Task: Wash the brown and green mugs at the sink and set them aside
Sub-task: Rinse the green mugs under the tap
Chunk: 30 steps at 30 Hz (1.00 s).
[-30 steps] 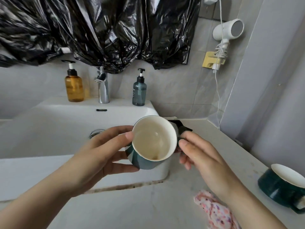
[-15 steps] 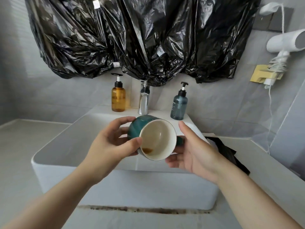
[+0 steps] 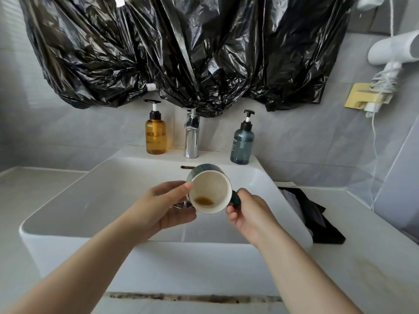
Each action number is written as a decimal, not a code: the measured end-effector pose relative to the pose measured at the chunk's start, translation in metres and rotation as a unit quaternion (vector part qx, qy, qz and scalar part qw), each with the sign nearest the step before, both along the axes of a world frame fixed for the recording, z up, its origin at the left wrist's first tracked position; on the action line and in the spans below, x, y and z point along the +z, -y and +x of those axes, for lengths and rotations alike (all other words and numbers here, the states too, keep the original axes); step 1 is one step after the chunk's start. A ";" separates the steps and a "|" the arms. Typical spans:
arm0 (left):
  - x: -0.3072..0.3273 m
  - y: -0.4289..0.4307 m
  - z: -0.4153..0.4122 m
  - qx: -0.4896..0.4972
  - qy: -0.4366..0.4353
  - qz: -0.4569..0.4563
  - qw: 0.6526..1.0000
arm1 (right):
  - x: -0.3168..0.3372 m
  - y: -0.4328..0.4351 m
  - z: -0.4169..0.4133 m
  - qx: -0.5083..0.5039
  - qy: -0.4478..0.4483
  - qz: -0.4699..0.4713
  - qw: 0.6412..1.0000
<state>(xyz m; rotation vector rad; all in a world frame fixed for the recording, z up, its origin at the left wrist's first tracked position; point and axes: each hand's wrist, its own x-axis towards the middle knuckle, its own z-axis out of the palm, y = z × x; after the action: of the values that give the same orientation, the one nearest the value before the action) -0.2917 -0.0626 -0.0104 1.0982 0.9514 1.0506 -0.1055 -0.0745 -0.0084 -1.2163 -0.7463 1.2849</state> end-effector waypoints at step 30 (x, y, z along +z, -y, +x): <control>-0.011 0.001 -0.010 0.015 0.012 0.167 0.986 | -0.023 -0.009 0.001 -0.009 0.137 0.241 0.961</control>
<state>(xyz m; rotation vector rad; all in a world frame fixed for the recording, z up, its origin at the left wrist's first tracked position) -0.3014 -0.0632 -0.0216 1.3447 0.7906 1.2771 -0.1045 -0.0651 -0.0314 -1.0004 -1.1688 0.8544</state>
